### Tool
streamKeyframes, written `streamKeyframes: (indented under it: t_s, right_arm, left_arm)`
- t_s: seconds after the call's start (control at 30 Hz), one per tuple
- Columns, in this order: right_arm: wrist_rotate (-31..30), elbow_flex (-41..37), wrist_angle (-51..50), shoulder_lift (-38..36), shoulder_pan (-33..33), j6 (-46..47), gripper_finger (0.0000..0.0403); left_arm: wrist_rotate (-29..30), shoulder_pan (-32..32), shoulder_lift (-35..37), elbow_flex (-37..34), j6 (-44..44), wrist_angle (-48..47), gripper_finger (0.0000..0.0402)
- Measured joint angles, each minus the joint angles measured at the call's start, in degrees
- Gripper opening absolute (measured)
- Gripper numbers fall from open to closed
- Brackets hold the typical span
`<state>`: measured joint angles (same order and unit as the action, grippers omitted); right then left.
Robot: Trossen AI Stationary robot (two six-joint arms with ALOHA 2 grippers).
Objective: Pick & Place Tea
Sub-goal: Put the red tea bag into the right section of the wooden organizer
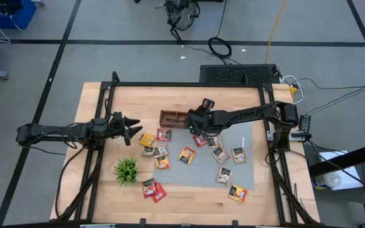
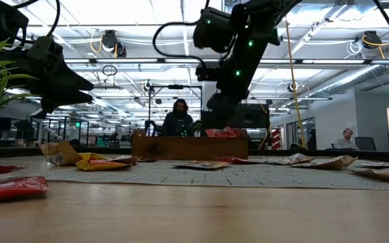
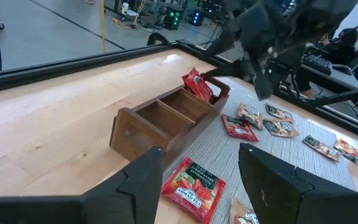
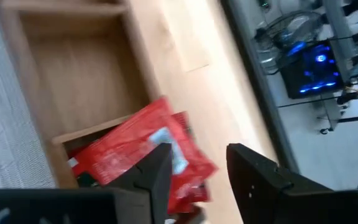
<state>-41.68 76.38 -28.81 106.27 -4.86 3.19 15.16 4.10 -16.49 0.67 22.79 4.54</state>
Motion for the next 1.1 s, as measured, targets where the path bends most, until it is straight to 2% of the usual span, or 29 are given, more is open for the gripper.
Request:
streamKeyframes:
  t_s: [0.1,0.43,1.1]
  right_arm:
    - [-3.1,0.0,0.0,-2.1,0.0,-0.1,0.0146]
    - [-4.6,5.5,-3.3,-7.3,1.8,-7.3,0.0171]
    - [-5.0,22.5,-17.8,-7.4,7.4,-5.4,0.0178]
  left_arm:
    - [0.0,0.0,0.0,0.0,0.0,0.0,0.0212]
    - [0.0,0.0,0.0,0.0,0.0,0.0,0.0212]
    - [0.0,0.0,0.0,0.0,0.0,0.0,0.0212]
